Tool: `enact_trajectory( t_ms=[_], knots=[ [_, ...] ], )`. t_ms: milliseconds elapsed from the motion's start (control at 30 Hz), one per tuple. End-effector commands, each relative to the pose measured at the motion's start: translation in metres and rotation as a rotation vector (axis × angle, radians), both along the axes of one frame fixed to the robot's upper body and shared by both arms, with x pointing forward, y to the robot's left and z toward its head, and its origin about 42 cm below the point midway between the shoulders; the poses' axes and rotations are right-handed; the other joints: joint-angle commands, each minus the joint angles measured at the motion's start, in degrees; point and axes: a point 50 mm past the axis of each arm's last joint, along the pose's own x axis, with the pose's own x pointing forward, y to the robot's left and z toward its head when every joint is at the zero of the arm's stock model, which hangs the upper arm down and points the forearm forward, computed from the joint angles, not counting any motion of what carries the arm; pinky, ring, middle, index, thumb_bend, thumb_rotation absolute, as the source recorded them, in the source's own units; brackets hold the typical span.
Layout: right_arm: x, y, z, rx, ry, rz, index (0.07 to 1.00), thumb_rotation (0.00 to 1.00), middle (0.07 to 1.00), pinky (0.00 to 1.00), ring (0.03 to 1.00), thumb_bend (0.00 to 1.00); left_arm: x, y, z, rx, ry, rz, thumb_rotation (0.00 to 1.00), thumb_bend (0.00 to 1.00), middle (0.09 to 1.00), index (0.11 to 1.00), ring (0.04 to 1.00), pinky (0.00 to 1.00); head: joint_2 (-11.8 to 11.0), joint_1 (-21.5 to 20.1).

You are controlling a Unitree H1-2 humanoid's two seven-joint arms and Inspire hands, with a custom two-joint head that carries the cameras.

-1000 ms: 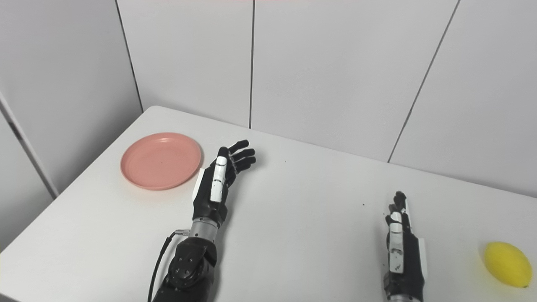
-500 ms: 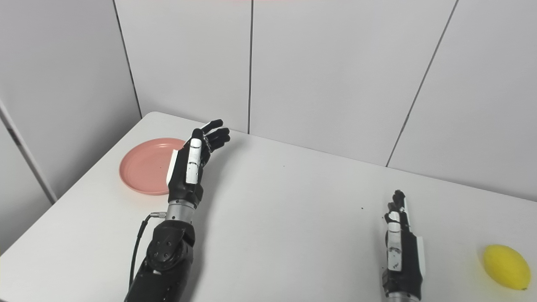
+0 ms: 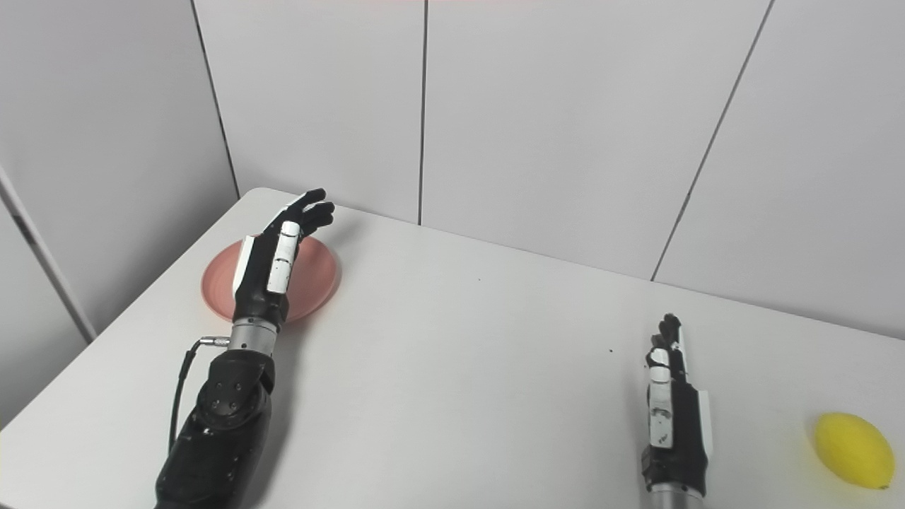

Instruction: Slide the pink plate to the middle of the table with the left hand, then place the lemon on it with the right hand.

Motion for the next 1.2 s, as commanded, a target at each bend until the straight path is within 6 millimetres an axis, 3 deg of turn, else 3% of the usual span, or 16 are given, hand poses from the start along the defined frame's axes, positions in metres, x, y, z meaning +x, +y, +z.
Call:
enact_trajectory(
  t_ms=[0,133,300,367,533,967,1167],
  knots=[
    [-0.02,-0.001,-0.04,0.017,0.094,-0.006,0.978,1.0,1.0,1.0,1.0,0.67,0.011,0.014,0.03,0.074,-0.05,0.021,1.0,0.72,0.792,0.786,0.8,0.85,-0.2,0.5],
    [-0.018,0.001,-0.041,0.023,0.087,-0.008,0.97,1.0,1.0,1.0,1.0,0.64,0.016,0.028,0.036,0.091,-0.048,0.04,1.0,0.73,0.799,0.794,0.801,0.86,-0.9,1.1],
    [-0.016,0.004,-0.043,0.014,0.092,-0.006,0.978,1.0,1.0,1.0,1.0,0.65,0.022,0.054,0.045,0.094,-0.061,0.059,1.0,0.71,0.781,0.785,0.767,0.81,-1.5,1.4],
    [-0.015,0.003,-0.044,0.005,0.087,-0.003,0.983,1.0,1.0,1.0,1.0,0.66,0.021,0.063,0.05,0.116,-0.045,0.081,1.0,0.73,0.789,0.791,0.789,0.87,-1.7,1.7],
    [-0.015,0.004,-0.045,-0.001,0.09,-0.012,0.983,1.0,1.0,1.0,1.0,0.65,0.022,0.078,0.057,0.113,-0.028,0.107,1.0,0.74,0.79,0.792,0.787,0.9,-2.1,2.1],
    [-0.011,0.003,-0.045,0.001,0.085,0.005,0.984,1.0,1.0,1.0,1.0,0.66,0.024,0.124,0.058,0.108,-0.002,0.151,1.0,0.74,0.803,0.796,0.802,0.85,-2.8,3.4],
    [-0.011,0.003,-0.045,0.014,0.072,0.007,0.985,0.99,1.0,1.0,1.0,0.66,0.022,0.138,0.059,0.089,0.037,0.138,1.0,0.77,0.825,0.825,0.835,0.93,-2.7,3.6]
  ],
)
